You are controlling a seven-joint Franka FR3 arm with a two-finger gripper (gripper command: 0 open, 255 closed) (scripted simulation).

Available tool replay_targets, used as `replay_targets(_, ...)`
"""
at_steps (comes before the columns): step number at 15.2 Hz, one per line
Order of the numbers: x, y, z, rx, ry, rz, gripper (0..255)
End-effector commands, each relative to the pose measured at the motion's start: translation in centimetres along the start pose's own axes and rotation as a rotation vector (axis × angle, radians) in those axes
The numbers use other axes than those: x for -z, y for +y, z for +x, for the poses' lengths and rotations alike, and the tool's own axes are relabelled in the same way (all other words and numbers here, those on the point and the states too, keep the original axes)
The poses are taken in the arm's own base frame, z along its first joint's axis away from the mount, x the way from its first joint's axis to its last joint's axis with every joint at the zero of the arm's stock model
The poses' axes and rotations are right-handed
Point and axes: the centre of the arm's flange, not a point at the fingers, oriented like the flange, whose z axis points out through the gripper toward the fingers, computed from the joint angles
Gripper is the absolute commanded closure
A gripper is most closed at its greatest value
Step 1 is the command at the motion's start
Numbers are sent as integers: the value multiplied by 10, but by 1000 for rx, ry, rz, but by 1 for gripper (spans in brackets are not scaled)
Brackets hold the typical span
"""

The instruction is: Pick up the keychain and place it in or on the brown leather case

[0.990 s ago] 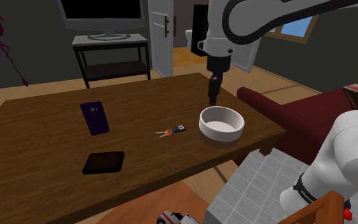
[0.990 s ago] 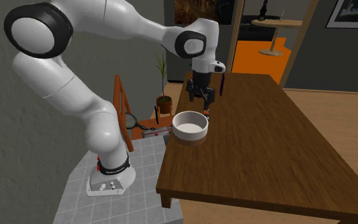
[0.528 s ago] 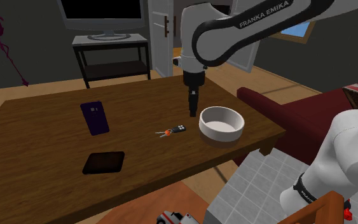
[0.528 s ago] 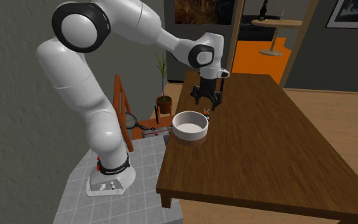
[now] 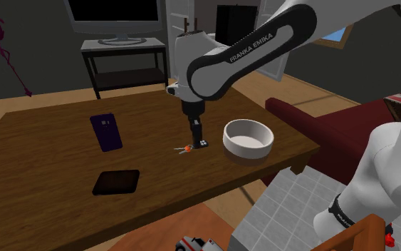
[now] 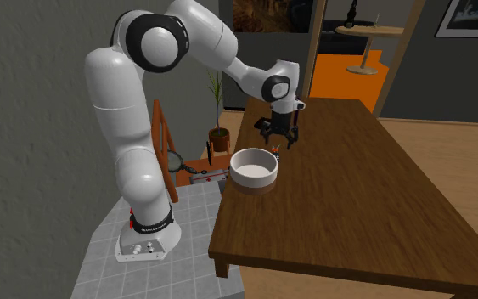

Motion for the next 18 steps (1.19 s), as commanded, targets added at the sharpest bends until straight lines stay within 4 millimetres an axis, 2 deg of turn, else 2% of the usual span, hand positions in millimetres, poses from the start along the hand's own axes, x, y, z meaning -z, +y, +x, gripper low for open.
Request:
replay_targets(1, -8, -1, 5, 14, 1, -1, 0)
replay_targets(6, -37, -1, 5, 14, 1, -1, 0)
replay_targets(14, -37, -1, 5, 14, 1, -1, 0)
replay_targets(15, -37, -1, 5, 14, 1, -1, 255)
replay_targets(18, -38, -1, 5, 14, 1, -1, 255)
